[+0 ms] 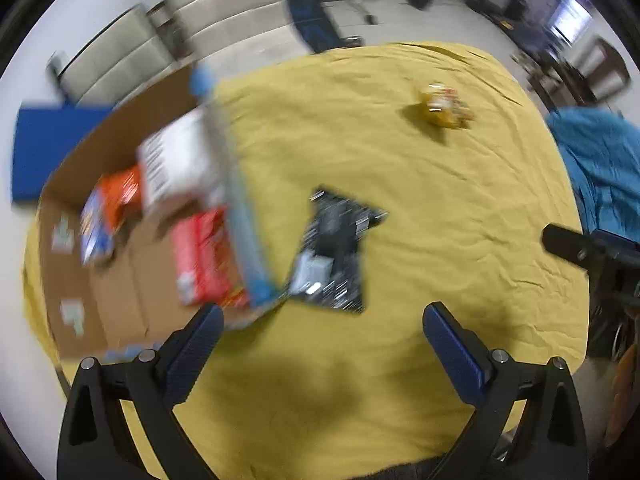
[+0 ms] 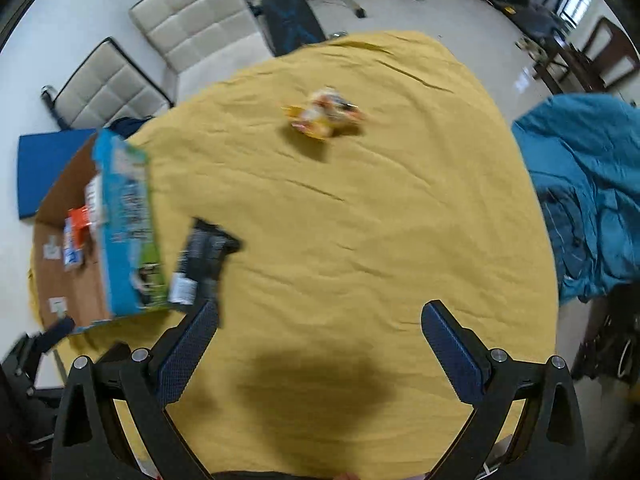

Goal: Organize snacks
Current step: 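Grasp the black bag with the left tool while the right tool grasps the yellow panda bag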

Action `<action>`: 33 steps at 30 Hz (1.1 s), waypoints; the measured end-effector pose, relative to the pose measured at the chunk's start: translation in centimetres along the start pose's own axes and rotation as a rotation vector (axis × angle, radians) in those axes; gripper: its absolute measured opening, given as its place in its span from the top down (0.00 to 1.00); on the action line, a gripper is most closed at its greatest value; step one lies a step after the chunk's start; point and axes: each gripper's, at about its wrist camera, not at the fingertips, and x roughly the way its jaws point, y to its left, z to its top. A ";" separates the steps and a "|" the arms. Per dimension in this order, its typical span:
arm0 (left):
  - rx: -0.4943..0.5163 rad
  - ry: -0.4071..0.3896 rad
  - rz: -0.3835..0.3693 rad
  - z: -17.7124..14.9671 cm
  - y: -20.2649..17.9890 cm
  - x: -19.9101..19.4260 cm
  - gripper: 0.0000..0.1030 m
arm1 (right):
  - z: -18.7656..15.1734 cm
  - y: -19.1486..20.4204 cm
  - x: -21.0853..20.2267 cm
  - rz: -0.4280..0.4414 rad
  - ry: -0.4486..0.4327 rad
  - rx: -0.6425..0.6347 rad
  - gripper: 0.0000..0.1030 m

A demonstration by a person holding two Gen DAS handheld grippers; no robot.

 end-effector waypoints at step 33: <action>-0.084 0.338 -0.071 11.3 -0.9 16.1 0.50 | 11.7 -5.7 8.0 0.112 0.067 0.044 0.00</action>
